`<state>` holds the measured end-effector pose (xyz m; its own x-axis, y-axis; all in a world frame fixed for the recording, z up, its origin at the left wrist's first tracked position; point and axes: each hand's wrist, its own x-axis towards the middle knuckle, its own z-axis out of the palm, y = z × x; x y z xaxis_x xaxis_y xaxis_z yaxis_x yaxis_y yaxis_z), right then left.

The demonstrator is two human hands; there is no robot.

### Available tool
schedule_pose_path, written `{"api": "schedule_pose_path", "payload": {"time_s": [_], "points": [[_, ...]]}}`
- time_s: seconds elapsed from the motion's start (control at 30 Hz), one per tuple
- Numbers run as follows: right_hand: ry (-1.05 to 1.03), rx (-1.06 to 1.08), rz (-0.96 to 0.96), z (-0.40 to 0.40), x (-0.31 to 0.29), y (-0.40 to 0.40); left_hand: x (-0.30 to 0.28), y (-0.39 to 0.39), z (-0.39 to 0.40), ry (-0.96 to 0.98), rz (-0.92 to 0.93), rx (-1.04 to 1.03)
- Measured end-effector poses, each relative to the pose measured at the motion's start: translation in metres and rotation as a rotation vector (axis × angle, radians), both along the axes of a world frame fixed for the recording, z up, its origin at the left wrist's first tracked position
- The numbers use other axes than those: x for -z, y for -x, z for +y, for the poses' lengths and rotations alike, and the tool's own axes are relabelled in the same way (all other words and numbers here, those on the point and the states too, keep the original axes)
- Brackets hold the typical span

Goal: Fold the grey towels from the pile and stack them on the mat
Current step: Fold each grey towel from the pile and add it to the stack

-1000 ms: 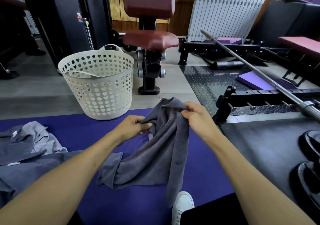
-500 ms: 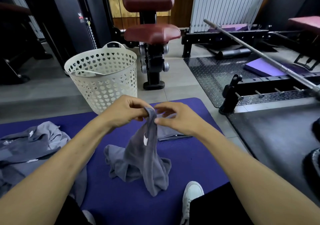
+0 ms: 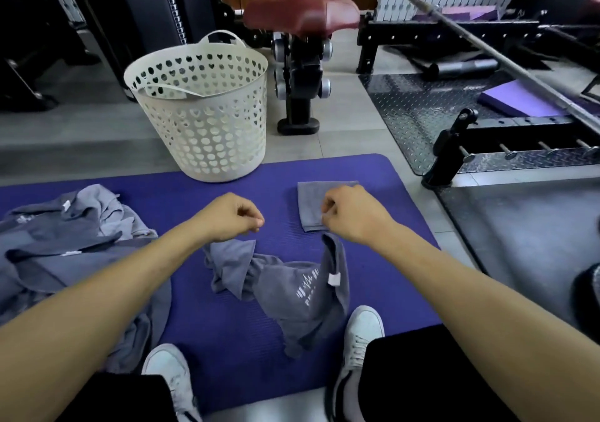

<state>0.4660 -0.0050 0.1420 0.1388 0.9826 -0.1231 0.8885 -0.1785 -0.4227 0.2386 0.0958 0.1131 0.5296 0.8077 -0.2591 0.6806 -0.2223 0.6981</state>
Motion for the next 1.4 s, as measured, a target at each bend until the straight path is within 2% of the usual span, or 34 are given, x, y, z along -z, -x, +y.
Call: {"api": "schedule_pose_path", "payload": {"time_s": [0.2,0.4,0.63,0.8,0.93,1.2,1.3,1.4], "points": [[0.119,-0.162,0.024,0.029,0.045,0.015,0.082,0.036,0.014,0.055,0.229,-0.026],[0.206,-0.151,0.169,0.069,0.105,0.024,0.162,0.044,0.038,0.178,0.163,-0.202],[0.231,0.007,0.405,0.092,0.165,0.025,0.246,0.025,0.065,0.167,0.187,-0.324],[0.257,0.17,0.523,0.084,0.193,0.02,0.289,0.028,0.053,0.122,0.18,-0.393],[0.299,0.192,0.56,0.07,0.204,0.024,0.278,0.035,0.053,0.24,0.028,-0.462],[0.302,0.2,0.748,0.057,0.168,0.037,0.168,0.054,0.001,0.287,-0.332,-0.547],[0.321,0.212,0.826,0.04,0.144,0.046,0.142,0.052,-0.03,0.227,-0.358,-0.443],[0.328,0.225,0.871,0.016,0.125,0.051,0.127,0.051,-0.062,0.132,-0.333,-0.23]]}}
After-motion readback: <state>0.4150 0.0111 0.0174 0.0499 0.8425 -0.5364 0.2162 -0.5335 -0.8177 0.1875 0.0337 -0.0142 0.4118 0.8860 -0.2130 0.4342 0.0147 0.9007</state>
